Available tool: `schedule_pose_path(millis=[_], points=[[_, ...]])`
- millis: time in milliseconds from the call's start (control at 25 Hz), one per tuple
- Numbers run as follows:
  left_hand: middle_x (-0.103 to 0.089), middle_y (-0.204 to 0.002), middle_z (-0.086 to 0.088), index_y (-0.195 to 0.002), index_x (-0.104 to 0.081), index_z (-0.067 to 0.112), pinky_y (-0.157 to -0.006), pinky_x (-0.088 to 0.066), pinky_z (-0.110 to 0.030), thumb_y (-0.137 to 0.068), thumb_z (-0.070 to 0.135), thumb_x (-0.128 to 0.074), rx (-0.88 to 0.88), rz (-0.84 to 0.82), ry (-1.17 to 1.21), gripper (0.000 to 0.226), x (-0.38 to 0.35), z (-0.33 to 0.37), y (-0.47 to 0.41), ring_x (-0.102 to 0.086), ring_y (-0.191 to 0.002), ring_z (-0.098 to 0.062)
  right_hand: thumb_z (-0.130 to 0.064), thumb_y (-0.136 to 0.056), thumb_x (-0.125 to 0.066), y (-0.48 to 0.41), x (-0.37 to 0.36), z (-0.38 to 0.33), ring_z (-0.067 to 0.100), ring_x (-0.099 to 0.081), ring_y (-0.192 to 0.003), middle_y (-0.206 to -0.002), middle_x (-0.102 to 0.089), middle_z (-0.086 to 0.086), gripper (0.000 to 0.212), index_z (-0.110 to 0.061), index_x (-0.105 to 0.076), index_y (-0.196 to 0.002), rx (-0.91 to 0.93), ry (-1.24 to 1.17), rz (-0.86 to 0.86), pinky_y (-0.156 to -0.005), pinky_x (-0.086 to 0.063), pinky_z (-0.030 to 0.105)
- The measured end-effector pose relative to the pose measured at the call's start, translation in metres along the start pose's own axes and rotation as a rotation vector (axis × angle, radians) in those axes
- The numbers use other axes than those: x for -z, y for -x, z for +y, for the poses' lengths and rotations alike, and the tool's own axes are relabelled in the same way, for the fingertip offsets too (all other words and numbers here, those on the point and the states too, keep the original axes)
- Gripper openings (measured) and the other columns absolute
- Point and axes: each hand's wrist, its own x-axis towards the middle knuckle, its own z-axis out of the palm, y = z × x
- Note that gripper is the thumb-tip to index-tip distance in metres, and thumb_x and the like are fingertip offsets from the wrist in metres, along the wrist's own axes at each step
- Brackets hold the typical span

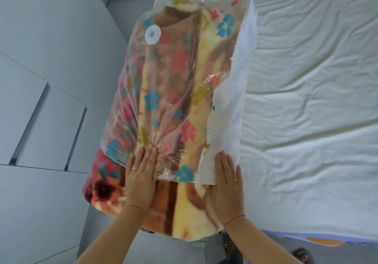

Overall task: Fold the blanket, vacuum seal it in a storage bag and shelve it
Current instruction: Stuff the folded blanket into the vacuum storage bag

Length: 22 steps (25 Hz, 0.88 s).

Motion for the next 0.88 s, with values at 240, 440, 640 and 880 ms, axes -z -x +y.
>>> schedule_pose_path(millis=[240, 440, 640, 880], points=[[-0.034, -0.152, -0.006, -0.144, -0.039, 0.008, -0.111, -0.029, -0.052, -0.092, 0.019, -0.041, 0.064, -0.120, -0.013, 0.054, 0.007, 0.046, 0.011, -0.028, -0.142, -0.027, -0.020, -0.089, -0.044, 0.000, 0.040, -0.083, 0.026, -0.015, -0.147, -0.159, -0.017, 0.009, 0.064, -0.016, -0.025, -0.150, 0.395, -0.083, 0.068, -0.119, -0.011, 0.047], [-0.038, -0.148, -0.009, -0.134, -0.049, 0.005, -0.115, -0.024, -0.043, -0.080, 0.016, -0.042, -0.069, -0.051, 0.354, 0.056, 0.038, 0.044, 0.012, -0.032, -0.140, -0.026, -0.053, -0.095, -0.036, -0.073, -0.007, -0.101, 0.032, -0.011, -0.148, -0.160, -0.015, 0.006, 0.062, -0.027, -0.026, -0.151, 0.325, 0.205, -0.052, -0.117, -0.006, 0.056], [-0.033, -0.151, -0.013, -0.146, -0.034, 0.016, -0.115, -0.015, -0.046, -0.095, 0.039, -0.042, 0.858, 0.171, 0.322, 0.057, 0.055, -0.051, -0.041, -0.029, -0.140, -0.031, -0.064, -0.090, -0.032, -0.049, -0.017, -0.056, 0.033, -0.009, -0.147, -0.160, -0.016, 0.003, 0.070, -0.027, -0.028, -0.150, 0.342, 0.326, -0.088, -0.112, -0.014, 0.063], [-0.039, -0.148, -0.006, -0.148, -0.027, 0.022, -0.110, -0.029, -0.035, -0.080, 0.071, -0.052, 0.854, -0.419, 0.769, 0.088, 0.022, -0.063, -0.061, -0.039, -0.135, -0.025, -0.064, -0.093, -0.018, -0.042, 0.006, -0.010, 0.038, -0.018, -0.145, -0.157, -0.024, 0.011, 0.071, -0.023, -0.033, -0.149, 0.313, 0.406, -0.162, -0.111, -0.015, 0.064]])
